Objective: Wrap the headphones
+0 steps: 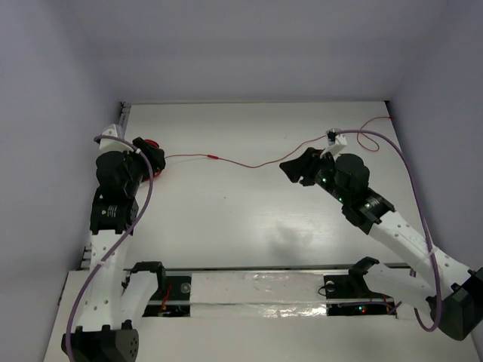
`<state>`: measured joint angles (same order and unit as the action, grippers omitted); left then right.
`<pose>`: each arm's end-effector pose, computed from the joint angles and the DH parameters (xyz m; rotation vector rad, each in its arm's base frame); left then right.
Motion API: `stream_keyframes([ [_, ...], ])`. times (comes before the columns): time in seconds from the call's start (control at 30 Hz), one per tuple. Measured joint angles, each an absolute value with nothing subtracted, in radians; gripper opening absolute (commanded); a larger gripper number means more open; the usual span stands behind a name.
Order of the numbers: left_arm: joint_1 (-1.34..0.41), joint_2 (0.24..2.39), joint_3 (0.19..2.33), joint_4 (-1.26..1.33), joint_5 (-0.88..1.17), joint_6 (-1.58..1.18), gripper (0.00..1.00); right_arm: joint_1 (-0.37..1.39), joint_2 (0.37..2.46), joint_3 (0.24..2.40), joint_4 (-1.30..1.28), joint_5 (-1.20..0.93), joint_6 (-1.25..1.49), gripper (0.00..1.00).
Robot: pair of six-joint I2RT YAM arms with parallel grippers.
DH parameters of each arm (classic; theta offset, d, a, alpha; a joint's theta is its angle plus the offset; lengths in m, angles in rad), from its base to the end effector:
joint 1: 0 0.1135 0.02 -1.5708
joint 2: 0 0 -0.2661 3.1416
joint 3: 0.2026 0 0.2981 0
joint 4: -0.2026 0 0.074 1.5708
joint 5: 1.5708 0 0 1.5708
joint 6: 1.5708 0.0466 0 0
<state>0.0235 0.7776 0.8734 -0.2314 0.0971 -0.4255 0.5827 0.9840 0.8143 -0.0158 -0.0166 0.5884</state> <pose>0.2346 0.0010 0.3716 -0.3116 1.6920 -0.3814 0.2410 0.1597 0.3227 -0.0074 1.8382 0.8557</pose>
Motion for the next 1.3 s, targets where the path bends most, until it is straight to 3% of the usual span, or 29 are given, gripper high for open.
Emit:
stream_keyframes([
  [0.03, 0.023, 0.781, 0.875, -0.236, 0.087, -0.425, 0.54, 0.583, 0.96, 0.797, -0.01, -0.039, 0.591, 0.4],
  [0.07, 0.023, 0.786, 0.88, -0.244, 0.073, -0.426, 0.43, 0.583, 0.936, 0.779, 0.005, -0.064, 0.597, 0.17],
  [0.1, 0.023, 0.796, 0.888, -0.251, 0.064, -0.425, 0.37, 0.583, 0.914, 0.762, 0.024, -0.084, 0.6, 0.04],
  [0.13, 0.023, 0.807, 0.897, -0.256, 0.044, -0.427, 0.32, 0.583, 0.898, 0.752, 0.036, -0.098, 0.605, 0.0],
  [0.37, 0.028, 0.954, 0.987, -0.326, -0.135, -0.424, 0.0, 0.583, 0.884, 0.751, 0.063, -0.149, 0.614, 0.0],
  [0.47, 0.074, 1.066, 1.034, -0.349, -0.183, -0.424, 0.0, 0.585, 0.874, 0.747, 0.064, -0.153, 0.614, 0.0],
  [0.63, 0.24, 1.232, 1.043, -0.348, -0.219, -0.417, 0.12, 0.59, 0.856, 0.736, 0.075, -0.165, 0.617, 0.16],
  [0.73, 0.34, 1.322, 1.063, -0.34, -0.213, -0.4, 0.23, 0.597, 0.852, 0.736, 0.075, -0.173, 0.617, 0.33],
  [0.77, 0.372, 1.351, 1.067, -0.331, -0.205, -0.398, 0.36, 0.597, 0.849, 0.736, 0.075, -0.175, 0.616, 0.38],
  [0.8, 0.409, 1.378, 1.069, -0.317, -0.187, -0.393, 0.42, 0.597, 0.845, 0.736, 0.075, -0.178, 0.614, 0.44],
  [0.9, 0.488, 1.455, 1.073, -0.272, -0.149, -0.371, 0.51, 0.597, 0.835, 0.736, 0.075, -0.189, 0.612, 0.52],
  [1.3, 0.498, 1.745, 1.211, -0.183, 0.027, -0.171, 0.58, 0.604, 0.823, 0.722, 0.082, -0.207, 0.606, 0.53],
])
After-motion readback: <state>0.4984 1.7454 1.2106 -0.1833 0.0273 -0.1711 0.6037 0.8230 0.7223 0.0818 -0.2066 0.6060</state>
